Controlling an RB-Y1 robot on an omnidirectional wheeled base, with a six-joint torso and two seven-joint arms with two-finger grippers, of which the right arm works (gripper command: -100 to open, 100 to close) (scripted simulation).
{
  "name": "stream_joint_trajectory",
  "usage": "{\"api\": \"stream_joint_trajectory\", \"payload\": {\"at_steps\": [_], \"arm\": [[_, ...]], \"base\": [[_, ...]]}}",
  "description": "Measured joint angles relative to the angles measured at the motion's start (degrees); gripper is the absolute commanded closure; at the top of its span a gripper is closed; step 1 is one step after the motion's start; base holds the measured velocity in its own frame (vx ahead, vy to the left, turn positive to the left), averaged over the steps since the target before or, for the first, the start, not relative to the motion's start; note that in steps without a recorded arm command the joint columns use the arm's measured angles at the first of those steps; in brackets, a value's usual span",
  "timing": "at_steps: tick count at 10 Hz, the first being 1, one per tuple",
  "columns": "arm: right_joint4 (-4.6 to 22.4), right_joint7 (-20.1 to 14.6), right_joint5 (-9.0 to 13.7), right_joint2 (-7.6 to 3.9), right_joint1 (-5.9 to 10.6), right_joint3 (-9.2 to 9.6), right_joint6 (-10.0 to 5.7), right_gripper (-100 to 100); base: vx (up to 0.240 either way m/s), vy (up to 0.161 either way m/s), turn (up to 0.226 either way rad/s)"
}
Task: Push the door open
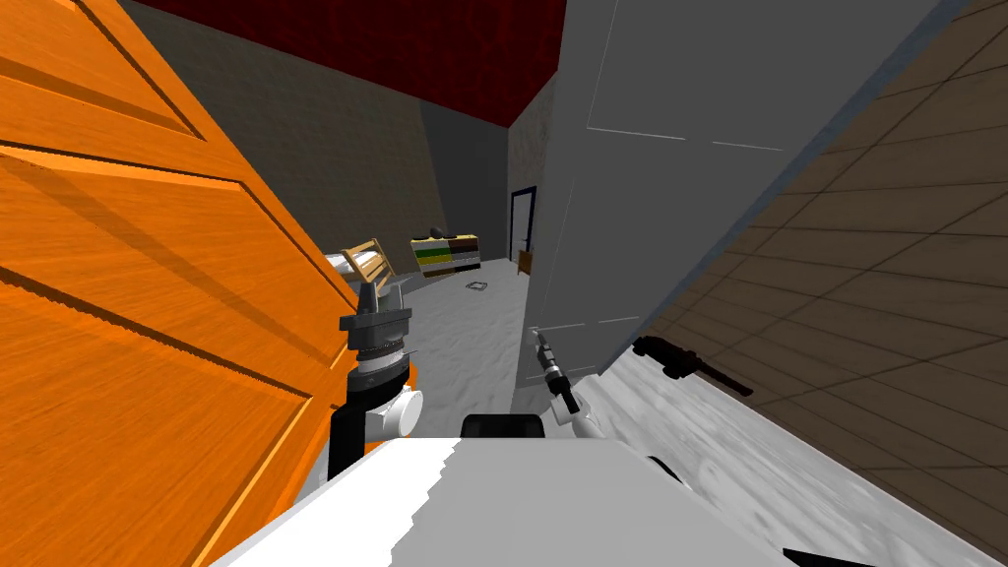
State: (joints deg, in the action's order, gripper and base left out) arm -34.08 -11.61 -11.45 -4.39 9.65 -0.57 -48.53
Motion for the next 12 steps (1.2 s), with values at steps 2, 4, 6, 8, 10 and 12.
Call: {"api": "stream_joint_trajectory", "payload": {"at_steps": [2, 4, 6, 8, 10, 12], "arm": [[0.18, 0.39, 0.15, 0.27, -0.10, -0.27, -0.39, -100], [0.16, 0.41, 0.15, 0.30, -0.10, -0.25, -0.48, 100], [0.17, 0.43, 0.13, 0.28, -0.03, -0.25, -0.34, 100], [0.28, 0.44, 0.10, 0.31, -0.17, -0.20, -0.27, 100], [-0.28, 0.51, 0.18, 0.37, -0.86, -0.28, 0.18, 100], [0.74, 1.02, 0.67, 0.27, -0.79, -0.94, -0.28, 100]], "base": [[0.163, 0.029, 0.015], [-0.030, -0.001, 0.003], [-0.019, -0.005, 0.002], [-0.004, 0.000, -0.002], [0.117, 0.035, -0.038], [0.167, 0.074, -0.031]]}}
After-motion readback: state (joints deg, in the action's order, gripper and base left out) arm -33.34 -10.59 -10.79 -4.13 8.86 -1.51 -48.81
